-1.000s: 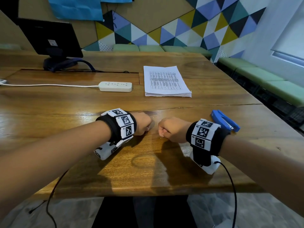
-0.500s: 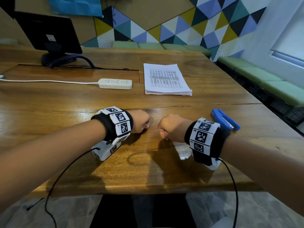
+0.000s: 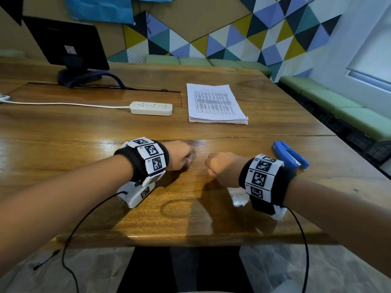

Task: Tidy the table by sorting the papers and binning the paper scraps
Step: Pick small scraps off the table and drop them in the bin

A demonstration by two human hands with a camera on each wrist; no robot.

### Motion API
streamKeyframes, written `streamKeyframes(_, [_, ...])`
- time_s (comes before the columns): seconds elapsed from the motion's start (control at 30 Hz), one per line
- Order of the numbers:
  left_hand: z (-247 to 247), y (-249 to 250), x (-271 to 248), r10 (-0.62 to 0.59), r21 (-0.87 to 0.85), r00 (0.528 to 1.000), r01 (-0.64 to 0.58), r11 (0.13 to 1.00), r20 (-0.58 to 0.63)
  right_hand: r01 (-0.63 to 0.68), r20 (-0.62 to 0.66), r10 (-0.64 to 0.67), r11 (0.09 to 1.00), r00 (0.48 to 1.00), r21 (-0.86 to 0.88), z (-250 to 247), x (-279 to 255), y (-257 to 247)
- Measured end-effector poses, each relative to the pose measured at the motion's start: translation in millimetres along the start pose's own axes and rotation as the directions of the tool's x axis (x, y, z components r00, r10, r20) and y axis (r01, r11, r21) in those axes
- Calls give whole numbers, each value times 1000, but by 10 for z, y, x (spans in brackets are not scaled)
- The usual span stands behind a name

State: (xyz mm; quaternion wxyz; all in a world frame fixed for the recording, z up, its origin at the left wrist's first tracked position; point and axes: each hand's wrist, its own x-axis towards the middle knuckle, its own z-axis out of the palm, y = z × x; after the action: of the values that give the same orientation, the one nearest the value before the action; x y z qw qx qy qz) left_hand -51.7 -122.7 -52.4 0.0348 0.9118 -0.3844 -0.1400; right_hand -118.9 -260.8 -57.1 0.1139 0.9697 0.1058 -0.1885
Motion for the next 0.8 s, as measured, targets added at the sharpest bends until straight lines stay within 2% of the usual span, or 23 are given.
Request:
streamKeyframes(0.1, [0, -13, -29, -4, 0, 1000, 4, 1000, -5, -57, 58, 53, 995, 997, 78, -10, 32, 45])
streamKeyframes(0.23, [6, -26, -45, -2, -5, 1000, 2, 1000, -2, -76, 18, 74, 976, 997, 206, -66, -50, 113])
streamKeyframes(0.4, [17, 8, 17, 18, -7, 1000, -18, 1000, -25, -55, 35, 49, 972, 998, 227, -105, -86, 66])
streamKeyframes(0.57, [-15, 30, 98, 13, -2, 1000, -13, 1000, -26, -37, -12, 42, 957, 999, 286, -133, -129, 57])
streamKeyframes(0.67, [-43, -10, 109, 18, -60, 998, -21, 998, -54, -18, -49, 36, 947, 998, 322, -126, -137, 79])
streamKeyframes(0.8, [-39, -59, 108, 17, -92, 997, -24, 996, -73, -6, -89, 52, 891, 995, 453, -87, -91, 148])
